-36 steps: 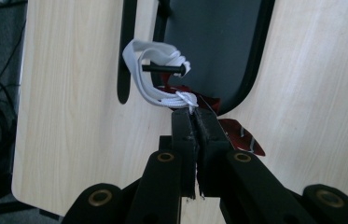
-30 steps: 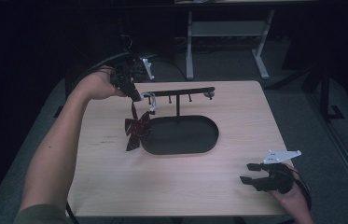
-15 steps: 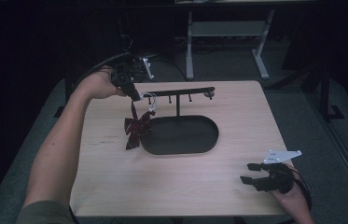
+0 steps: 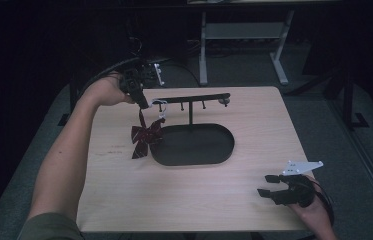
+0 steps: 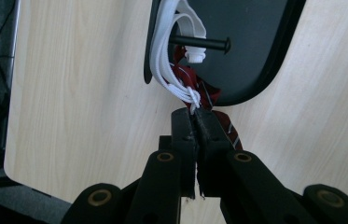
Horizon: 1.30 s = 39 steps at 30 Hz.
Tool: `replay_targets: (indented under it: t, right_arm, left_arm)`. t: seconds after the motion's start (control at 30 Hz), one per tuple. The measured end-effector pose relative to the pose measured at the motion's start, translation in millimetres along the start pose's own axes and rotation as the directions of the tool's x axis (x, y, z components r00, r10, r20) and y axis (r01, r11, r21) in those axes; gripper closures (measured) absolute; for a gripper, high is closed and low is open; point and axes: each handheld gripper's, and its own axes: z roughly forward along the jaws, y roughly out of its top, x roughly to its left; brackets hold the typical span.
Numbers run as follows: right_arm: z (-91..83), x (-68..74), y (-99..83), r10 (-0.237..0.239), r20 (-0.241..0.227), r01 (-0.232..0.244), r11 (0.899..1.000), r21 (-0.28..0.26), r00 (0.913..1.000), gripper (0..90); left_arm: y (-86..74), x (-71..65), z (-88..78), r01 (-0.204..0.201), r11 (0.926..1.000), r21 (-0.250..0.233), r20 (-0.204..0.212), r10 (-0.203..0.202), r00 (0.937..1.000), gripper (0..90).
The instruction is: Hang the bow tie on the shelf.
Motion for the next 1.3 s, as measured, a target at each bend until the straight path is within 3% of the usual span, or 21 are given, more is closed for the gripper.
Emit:
replay_targets:
  t: [0.63,1.3]
  right_arm:
    - [-0.1,-0.8,-0.3,-0.001,0.000,0.001,1.000,0.001,1.0000,35.5]
    - [1.1,-2.3,-0.6,0.000,-0.003,0.000,1.000,0.003,1.0000,35.5]
  left_arm:
    - [0.3,4.8,7.2,0.018,0.9993,0.032,0.004,-0.018,0.9998,85.6]
    - [-4.0,-6.0,3.6,0.003,0.9998,0.018,0.008,-0.003,1.0000,78.7]
